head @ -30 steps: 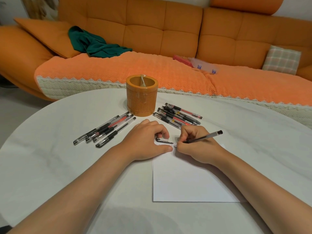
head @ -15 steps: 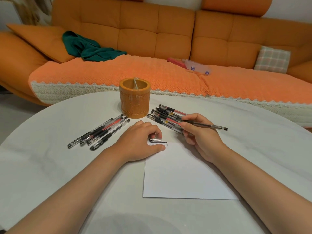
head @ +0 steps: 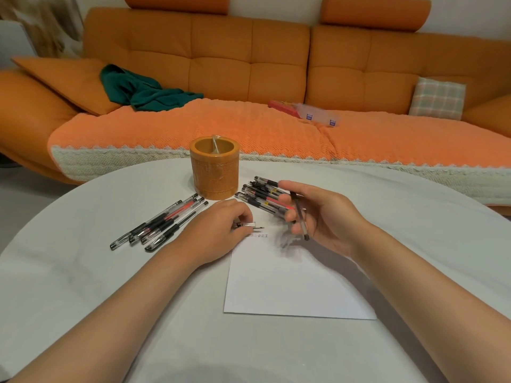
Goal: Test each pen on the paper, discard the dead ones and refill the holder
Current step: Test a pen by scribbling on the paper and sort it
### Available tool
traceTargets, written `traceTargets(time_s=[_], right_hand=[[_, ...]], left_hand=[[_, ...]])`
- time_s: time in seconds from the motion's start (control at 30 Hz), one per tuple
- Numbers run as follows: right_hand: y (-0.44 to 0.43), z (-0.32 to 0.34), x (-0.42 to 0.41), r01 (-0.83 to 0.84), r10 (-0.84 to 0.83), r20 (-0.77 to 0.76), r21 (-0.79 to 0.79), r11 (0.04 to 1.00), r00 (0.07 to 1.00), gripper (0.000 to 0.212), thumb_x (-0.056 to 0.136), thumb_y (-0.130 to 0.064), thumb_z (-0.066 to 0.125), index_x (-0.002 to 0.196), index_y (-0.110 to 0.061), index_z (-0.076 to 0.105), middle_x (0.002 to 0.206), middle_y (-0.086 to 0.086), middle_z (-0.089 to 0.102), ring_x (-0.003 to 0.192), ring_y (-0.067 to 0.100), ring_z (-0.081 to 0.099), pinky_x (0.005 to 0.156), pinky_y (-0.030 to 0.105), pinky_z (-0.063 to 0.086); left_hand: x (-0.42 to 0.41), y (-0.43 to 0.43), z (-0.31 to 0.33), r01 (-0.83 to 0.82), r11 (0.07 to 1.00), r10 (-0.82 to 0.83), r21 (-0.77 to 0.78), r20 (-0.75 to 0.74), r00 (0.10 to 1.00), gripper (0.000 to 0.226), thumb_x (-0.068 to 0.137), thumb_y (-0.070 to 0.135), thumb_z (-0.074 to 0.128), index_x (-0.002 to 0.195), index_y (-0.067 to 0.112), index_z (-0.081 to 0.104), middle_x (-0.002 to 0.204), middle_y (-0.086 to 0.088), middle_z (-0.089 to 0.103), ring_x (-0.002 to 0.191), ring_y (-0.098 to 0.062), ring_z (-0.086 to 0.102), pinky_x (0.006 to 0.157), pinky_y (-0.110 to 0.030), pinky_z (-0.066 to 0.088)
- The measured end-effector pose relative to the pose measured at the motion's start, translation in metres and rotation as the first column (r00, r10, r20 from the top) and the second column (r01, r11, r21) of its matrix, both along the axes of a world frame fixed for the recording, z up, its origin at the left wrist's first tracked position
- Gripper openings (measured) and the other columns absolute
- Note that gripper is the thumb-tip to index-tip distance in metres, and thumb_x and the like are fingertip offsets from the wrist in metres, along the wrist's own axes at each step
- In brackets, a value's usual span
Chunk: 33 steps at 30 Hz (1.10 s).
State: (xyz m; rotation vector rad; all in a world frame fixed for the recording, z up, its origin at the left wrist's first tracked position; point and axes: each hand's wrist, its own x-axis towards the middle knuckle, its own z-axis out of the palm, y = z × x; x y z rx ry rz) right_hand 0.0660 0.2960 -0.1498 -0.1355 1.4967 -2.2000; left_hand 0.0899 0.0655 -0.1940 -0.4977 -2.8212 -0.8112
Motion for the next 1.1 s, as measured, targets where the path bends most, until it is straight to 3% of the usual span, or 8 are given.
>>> traceTargets(time_s=[0.13,0.23,0.3,0.37,0.6,0.77,0.93,1.1], right_hand=[[0.000,0.004,0.002,0.073,0.034,-0.288,0.353,0.933,0.957,0.021,0.100,-0.002,0.049,0.118,-0.013,0.054,0.086,0.008,0.062,0.048,0.022,0.047,0.039,0.027,0.037],[0.001,0.005,0.003,0.278,0.242,-0.521,0.728,0.627,0.819,0.029,0.093,-0.014,0.065,0.117,-0.028,0.054,0.086,-0.003,0.067,0.060,0.016,0.058,0.056,0.031,0.048],[0.000,0.005,0.003,0.421,0.404,-0.554,0.826,0.374,0.728,0.025,0.093,-0.026,0.064,0.115,-0.036,0.059,0.099,-0.014,0.068,0.078,0.009,0.057,0.070,0.031,0.046],[-0.001,0.005,0.007,0.468,0.463,-0.544,0.839,0.278,0.699,0.023,0.095,-0.029,0.058,0.114,-0.040,0.063,0.109,-0.016,0.067,0.089,0.010,0.055,0.073,0.030,0.043],[-0.007,0.002,0.012,0.461,0.515,-0.543,0.839,0.290,0.663,0.024,0.097,-0.024,0.052,0.114,-0.038,0.064,0.114,-0.017,0.067,0.102,0.013,0.060,0.083,0.033,0.049],[-0.012,-0.004,0.014,0.450,0.554,-0.551,0.833,0.323,0.624,0.025,0.096,-0.025,0.049,0.113,-0.037,0.062,0.103,-0.017,0.064,0.081,0.007,0.054,0.075,0.033,0.047],[-0.018,-0.008,0.022,0.634,0.678,-0.589,0.738,0.230,0.440,0.036,0.080,-0.059,0.038,0.083,-0.027,0.054,0.072,-0.009,0.054,0.072,0.016,0.052,0.057,0.032,0.033],[-0.017,-0.009,0.020,0.717,0.680,-0.575,0.690,0.103,0.455,0.069,0.069,-0.087,0.034,0.056,-0.020,0.042,0.048,-0.002,0.044,0.049,0.014,0.040,0.049,0.032,0.026]], left_hand=[[0.002,0.001,0.007,-0.044,0.987,0.050,0.156,-0.035,0.998,0.012,0.089,0.026,0.070,0.094,0.034,0.063,0.089,0.017,0.064,0.081,-0.005,0.058,0.068,-0.024,0.048],[0.004,0.004,0.012,-0.070,0.956,0.086,0.285,-0.043,0.995,0.012,0.087,0.021,0.074,0.091,0.030,0.068,0.082,0.016,0.065,0.081,-0.007,0.060,0.064,-0.011,0.040],[0.005,0.006,0.013,-0.075,0.949,0.093,0.306,-0.045,0.995,0.013,0.086,0.020,0.074,0.090,0.030,0.068,0.080,0.017,0.065,0.080,-0.007,0.060,0.063,-0.009,0.039],[0.005,0.006,0.013,-0.078,0.953,0.096,0.294,-0.048,0.994,0.013,0.087,0.020,0.073,0.090,0.032,0.067,0.081,0.019,0.064,0.079,-0.006,0.059,0.062,-0.010,0.039],[0.007,0.007,0.016,-0.067,0.966,0.080,0.249,-0.043,0.996,0.013,0.086,0.023,0.074,0.092,0.032,0.068,0.084,0.020,0.064,0.079,-0.006,0.059,0.063,-0.013,0.039],[0.009,0.012,0.018,-0.042,0.969,0.048,0.243,-0.019,0.999,0.011,0.085,0.026,0.075,0.090,0.033,0.069,0.080,0.017,0.065,0.077,-0.009,0.060,0.064,-0.023,0.044],[0.014,0.027,0.029,-0.095,0.887,-0.011,0.453,0.226,0.974,0.008,0.081,0.017,0.079,0.084,0.021,0.073,0.075,0.001,0.074,0.070,-0.015,0.070,0.074,-0.037,0.057],[0.020,0.032,0.037,-0.175,0.784,-0.138,0.596,0.442,0.887,0.027,0.095,0.034,0.061,0.091,0.015,0.079,0.086,-0.004,0.077,0.066,-0.013,0.061,0.064,-0.033,0.045]])
